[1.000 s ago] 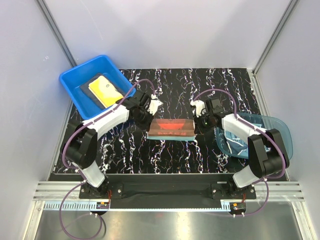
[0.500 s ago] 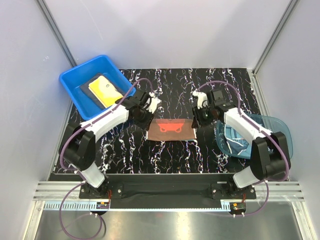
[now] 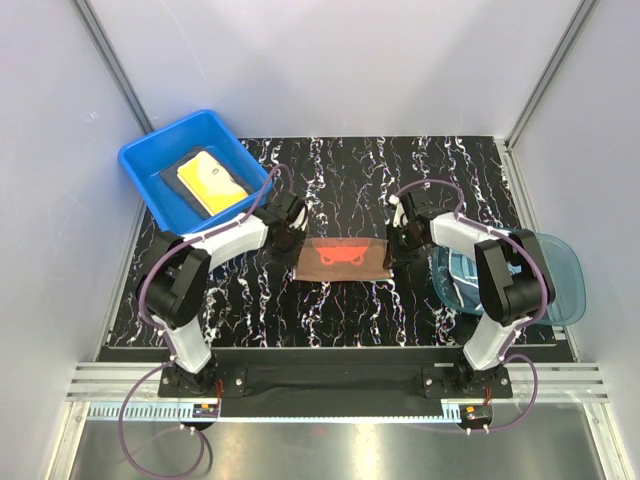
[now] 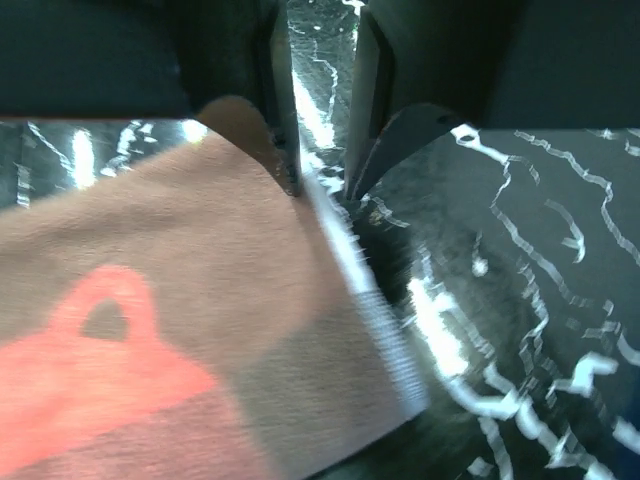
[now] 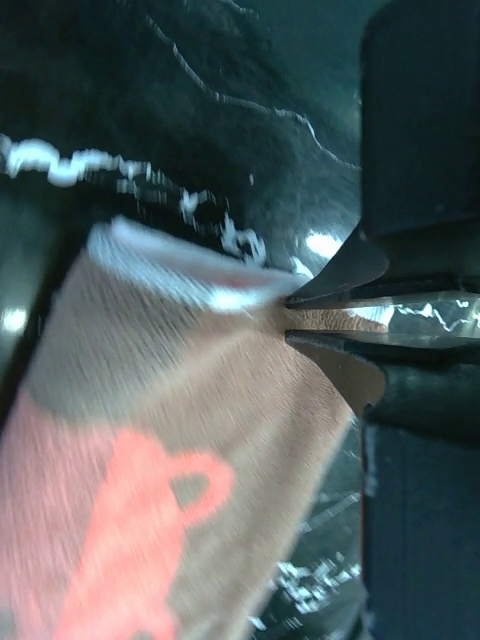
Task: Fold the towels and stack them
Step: Fold the towel, then neatly place the folded towel into the bin
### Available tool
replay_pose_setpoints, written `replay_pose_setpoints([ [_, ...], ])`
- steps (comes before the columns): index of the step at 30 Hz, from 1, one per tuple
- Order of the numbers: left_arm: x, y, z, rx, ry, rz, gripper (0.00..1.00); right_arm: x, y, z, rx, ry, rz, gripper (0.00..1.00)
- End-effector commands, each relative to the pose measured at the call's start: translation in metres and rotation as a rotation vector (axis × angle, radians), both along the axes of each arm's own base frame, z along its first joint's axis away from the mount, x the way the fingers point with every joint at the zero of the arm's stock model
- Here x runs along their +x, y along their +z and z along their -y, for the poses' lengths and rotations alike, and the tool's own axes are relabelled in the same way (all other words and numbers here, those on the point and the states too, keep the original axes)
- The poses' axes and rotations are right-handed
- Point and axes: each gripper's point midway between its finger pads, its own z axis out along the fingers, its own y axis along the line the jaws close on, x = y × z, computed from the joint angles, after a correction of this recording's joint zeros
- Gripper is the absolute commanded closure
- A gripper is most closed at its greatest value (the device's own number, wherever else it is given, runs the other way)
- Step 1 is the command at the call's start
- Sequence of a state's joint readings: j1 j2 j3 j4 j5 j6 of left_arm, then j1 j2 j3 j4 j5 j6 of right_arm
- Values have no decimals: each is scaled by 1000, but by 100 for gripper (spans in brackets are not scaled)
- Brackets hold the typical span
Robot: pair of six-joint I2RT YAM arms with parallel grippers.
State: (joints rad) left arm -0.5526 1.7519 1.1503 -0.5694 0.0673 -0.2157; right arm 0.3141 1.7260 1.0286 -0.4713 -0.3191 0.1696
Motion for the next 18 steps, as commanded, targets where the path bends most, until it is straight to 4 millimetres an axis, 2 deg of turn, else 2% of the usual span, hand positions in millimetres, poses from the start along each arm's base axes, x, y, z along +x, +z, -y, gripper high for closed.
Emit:
replay_pose_setpoints([
  [1, 24, 25, -3, 14, 115, 103, 68, 24, 13, 4, -50, -85, 51, 80],
  [2, 25, 37, -4, 5, 127, 129, 66, 29, 27, 2, -37, -95, 79, 81],
  [5, 27, 53, -4, -14, 148, 152, 59, 35, 50, -7, 23, -113, 115, 82],
  [8, 26, 62, 6, -84, 138, 155, 56, 45, 57, -12, 51, -134, 140, 82],
  [10, 22, 57, 17, -153, 129, 127, 54, 53, 50, -14, 52, -148, 138, 79],
  [13, 20, 43, 21, -188, 144, 101, 52, 64, 36, -13, 34, -172, 148, 78],
  [14, 19, 37, 21, -192, 148, 87, 52, 66, 26, -12, 20, -175, 134, 78],
  [18, 16, 11, 16, -184, 161, 44, 50, 77, 7, -10, -10, -178, 131, 75],
])
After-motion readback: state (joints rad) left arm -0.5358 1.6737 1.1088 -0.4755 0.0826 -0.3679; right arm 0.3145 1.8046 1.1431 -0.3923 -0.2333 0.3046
